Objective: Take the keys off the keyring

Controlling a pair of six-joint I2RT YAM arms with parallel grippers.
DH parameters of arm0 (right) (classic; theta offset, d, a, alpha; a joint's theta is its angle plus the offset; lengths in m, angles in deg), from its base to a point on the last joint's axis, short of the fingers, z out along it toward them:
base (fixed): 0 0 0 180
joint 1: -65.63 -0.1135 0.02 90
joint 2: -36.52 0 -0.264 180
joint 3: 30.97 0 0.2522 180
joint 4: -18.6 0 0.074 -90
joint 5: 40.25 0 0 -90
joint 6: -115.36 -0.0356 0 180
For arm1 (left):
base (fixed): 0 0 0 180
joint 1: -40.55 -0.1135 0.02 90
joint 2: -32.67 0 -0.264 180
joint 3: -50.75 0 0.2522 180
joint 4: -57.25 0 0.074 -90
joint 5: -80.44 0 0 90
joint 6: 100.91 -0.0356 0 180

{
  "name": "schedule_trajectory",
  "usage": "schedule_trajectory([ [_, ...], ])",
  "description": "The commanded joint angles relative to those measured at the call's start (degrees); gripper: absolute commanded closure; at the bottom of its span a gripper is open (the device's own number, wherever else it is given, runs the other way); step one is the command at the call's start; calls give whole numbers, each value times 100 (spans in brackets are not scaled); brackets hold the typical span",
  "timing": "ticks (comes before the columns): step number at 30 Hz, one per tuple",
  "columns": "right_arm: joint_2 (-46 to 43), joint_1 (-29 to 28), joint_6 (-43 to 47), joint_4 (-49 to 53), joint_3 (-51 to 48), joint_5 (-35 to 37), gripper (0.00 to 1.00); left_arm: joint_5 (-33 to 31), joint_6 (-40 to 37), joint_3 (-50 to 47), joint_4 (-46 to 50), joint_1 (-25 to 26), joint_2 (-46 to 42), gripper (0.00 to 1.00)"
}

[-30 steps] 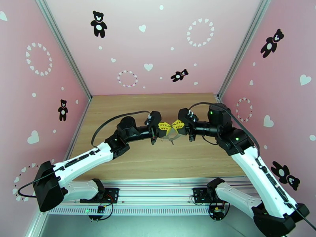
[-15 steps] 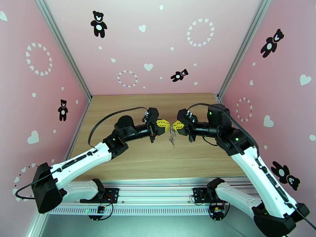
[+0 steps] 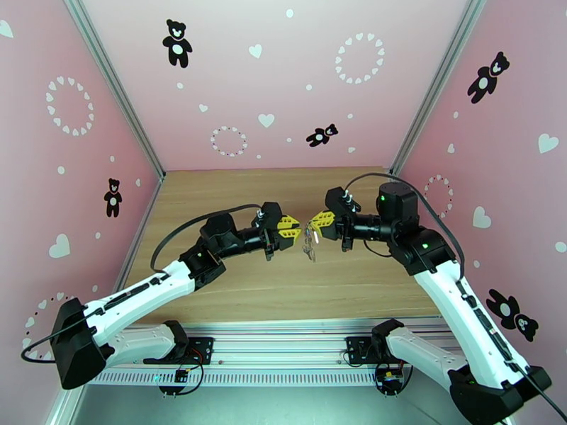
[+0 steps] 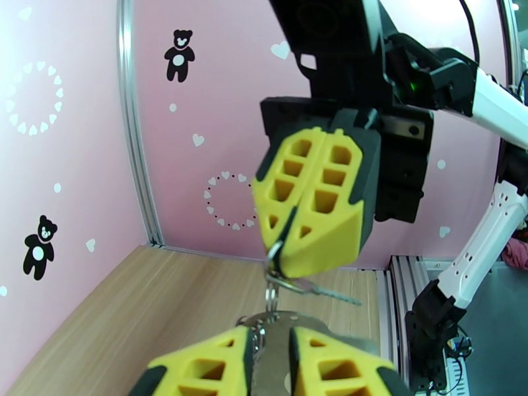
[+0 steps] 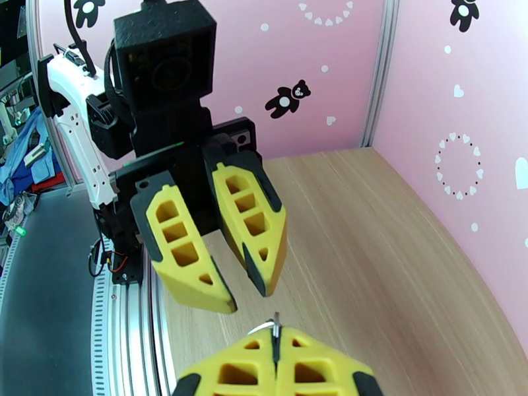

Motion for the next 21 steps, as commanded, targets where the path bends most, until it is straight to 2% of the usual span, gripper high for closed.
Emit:
schedule_trajectory([
  [1, -27, 27, -184, -404, -71, -249, 100, 276, -214, -38, -130, 52, 115, 75],
  [7, -56, 27, -285, -582, -168, -298, 100, 83, -360, -67, -298, 219, 261, 74],
  [14, -80, 31, -299, -598, -208, -307, 100, -266, -308, -170, -615, 242, 333, 80],
  [21, -96, 35, -326, -631, -217, -350, 100, -433, -185, -204, -860, 242, 386, 81],
])
